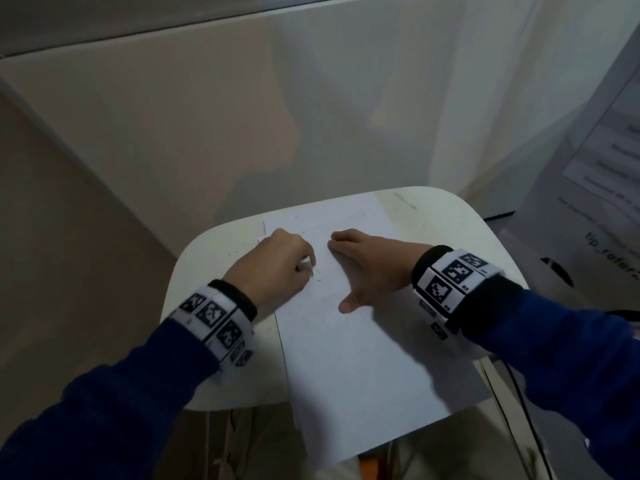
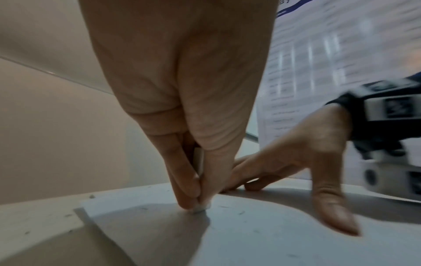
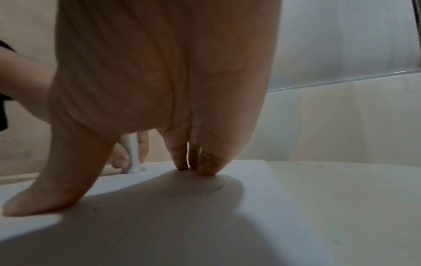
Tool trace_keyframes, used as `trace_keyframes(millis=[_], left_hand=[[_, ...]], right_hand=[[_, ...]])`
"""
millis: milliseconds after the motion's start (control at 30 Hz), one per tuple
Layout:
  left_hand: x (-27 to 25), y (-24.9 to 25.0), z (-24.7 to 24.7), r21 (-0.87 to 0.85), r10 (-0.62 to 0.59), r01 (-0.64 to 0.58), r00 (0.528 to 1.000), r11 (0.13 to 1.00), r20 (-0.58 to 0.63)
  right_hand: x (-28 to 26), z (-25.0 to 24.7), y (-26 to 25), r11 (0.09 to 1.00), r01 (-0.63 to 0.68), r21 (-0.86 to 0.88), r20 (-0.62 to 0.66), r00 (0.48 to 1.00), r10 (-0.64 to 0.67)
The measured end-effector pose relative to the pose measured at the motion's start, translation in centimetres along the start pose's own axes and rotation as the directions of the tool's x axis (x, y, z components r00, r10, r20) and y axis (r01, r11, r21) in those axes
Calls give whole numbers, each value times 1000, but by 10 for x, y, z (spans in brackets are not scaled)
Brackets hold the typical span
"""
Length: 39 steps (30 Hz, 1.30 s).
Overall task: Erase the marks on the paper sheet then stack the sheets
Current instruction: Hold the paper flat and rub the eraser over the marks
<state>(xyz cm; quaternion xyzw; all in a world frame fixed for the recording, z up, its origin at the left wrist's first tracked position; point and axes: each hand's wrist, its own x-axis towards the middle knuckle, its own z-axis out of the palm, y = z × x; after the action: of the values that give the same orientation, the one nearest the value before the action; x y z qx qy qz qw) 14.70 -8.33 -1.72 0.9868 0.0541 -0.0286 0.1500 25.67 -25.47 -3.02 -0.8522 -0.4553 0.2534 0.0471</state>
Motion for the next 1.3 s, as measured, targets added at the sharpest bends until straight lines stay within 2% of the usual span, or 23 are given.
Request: trace_keyframes(millis=[133,333,433,533,733,900,967,1133,1200,1300], left_hand=[[11,-6,-2,-18,-55,54,996,998,-68],[-12,9,4,-39,22,-19,998,999,63],[0,1,1,-43,-18,17,1000,999,-21],[5,-4,0,-51,-64,61,996,997,-68],[-9,17,5,-18,41,-40,995,999,94],[7,6,0,-30,-11,10,999,1000,-35],[6,9,1,-23,-21,19,999,1000,-49],[-17,29,12,-11,48,-47,993,999,107],[-13,27,10,-30,29,-27,997,999,72],[3,15,4,-21,-17,16,999,1000,-44]], right_hand=[[0,0,-2,1000,3,-8,14,1000,-3],[-3,2,1,999,8,-32,-21,1000,-9],[-3,2,1,995,-1,-101,-45,999,-4],[-5,4,1,997,-29,-78,-63,998,24],[-6,5,3,996,-42,-81,-42,998,38],[-2,5,0,990,-35,-139,2,999,35],[-1,5,0,987,-31,-156,8,999,33],[-1,5,2,989,-36,-143,13,999,38],[0,5,2,989,-39,-140,17,999,42],[1,4,1,989,-44,-139,19,999,47]])
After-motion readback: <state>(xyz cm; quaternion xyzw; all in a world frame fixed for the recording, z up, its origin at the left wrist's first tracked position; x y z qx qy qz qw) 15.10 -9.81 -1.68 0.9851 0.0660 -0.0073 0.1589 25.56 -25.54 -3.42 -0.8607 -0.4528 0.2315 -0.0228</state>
